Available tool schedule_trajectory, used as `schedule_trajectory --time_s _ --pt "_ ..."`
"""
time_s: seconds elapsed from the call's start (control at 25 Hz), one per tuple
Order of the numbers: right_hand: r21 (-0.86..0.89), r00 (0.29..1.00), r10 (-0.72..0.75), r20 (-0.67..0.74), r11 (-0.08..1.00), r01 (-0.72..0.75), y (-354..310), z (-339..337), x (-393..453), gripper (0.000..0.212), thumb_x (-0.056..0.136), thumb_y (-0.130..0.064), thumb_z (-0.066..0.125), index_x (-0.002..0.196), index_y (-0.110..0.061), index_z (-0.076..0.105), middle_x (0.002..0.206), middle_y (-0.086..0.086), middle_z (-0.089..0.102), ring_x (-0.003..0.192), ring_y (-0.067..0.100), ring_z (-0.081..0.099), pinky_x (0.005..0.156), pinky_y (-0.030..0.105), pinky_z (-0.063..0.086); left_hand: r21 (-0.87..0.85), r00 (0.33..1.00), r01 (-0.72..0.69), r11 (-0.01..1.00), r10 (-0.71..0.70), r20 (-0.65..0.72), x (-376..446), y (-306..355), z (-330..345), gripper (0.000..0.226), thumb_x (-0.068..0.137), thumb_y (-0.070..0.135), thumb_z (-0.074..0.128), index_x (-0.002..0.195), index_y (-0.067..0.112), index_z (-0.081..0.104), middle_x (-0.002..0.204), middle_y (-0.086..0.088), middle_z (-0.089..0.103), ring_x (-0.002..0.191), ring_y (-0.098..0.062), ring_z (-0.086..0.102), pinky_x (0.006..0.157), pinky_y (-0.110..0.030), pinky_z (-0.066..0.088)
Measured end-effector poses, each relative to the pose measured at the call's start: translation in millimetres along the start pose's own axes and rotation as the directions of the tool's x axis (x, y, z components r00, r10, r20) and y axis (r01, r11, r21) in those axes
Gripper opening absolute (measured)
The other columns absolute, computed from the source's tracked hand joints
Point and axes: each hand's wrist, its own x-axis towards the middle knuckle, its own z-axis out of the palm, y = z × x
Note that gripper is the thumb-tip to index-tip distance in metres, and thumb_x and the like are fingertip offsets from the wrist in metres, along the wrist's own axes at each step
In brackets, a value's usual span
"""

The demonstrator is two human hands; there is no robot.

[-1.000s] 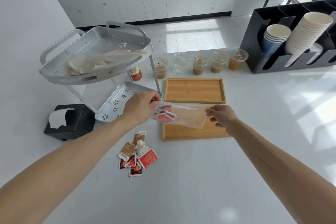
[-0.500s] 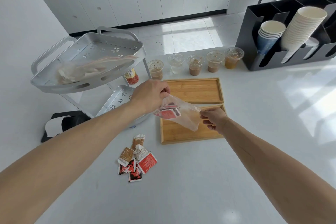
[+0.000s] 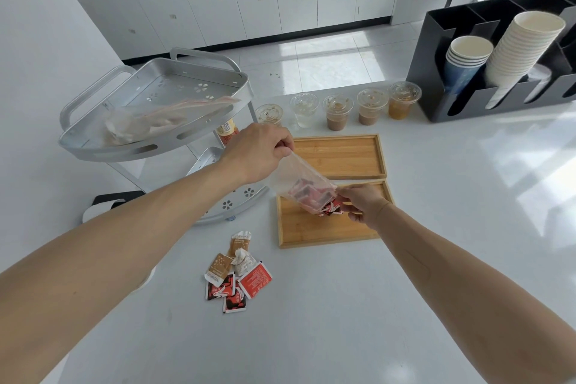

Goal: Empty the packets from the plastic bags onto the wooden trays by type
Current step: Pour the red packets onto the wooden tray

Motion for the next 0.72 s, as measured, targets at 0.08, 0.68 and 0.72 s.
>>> schedule_trajectory --time_s 0.08,0.68,0.72 --pt "0.002 1.000 -0.010 0.007 1.000 0.010 -1 -1 0 0.008 0.093 -0.017 0.064 0.091 -0.009 0.066 0.080 0.004 0.063 0.060 0.013 0.054 0.051 0.025 0.038 -0.022 1.000 -0.012 1.000 0.012 -0.001 2 3 -3 0.010 0.092 0.023 0.061 0.095 0.023 0.071 0.097 0.007 0.070 0.092 -0.014 0.061 0.083 -0.041 0.053" --pt "0.051 0.998 -0.042 0.050 0.998 0.039 -6 -24 -14 0.006 0.089 -0.016 0.062 0.084 -0.013 0.065 0.067 -0.002 0.058 0.054 0.012 0.048 0.049 0.024 0.033 -0.134 0.998 -0.062 0.989 0.058 -0.034 6 32 -23 0.012 0.089 0.019 0.062 0.094 0.020 0.073 0.091 0.006 0.070 0.093 -0.016 0.064 0.086 -0.042 0.054" --pt "0.052 0.998 -0.041 0.048 0.998 0.039 -5 -25 -15 0.006 0.089 -0.016 0.062 0.086 -0.013 0.066 0.067 -0.002 0.058 0.054 0.012 0.048 0.049 0.024 0.033 -0.139 0.997 -0.069 0.988 0.065 -0.033 7 33 -21 0.012 0.089 0.019 0.062 0.094 0.020 0.073 0.093 0.006 0.071 0.093 -0.016 0.064 0.086 -0.042 0.054"
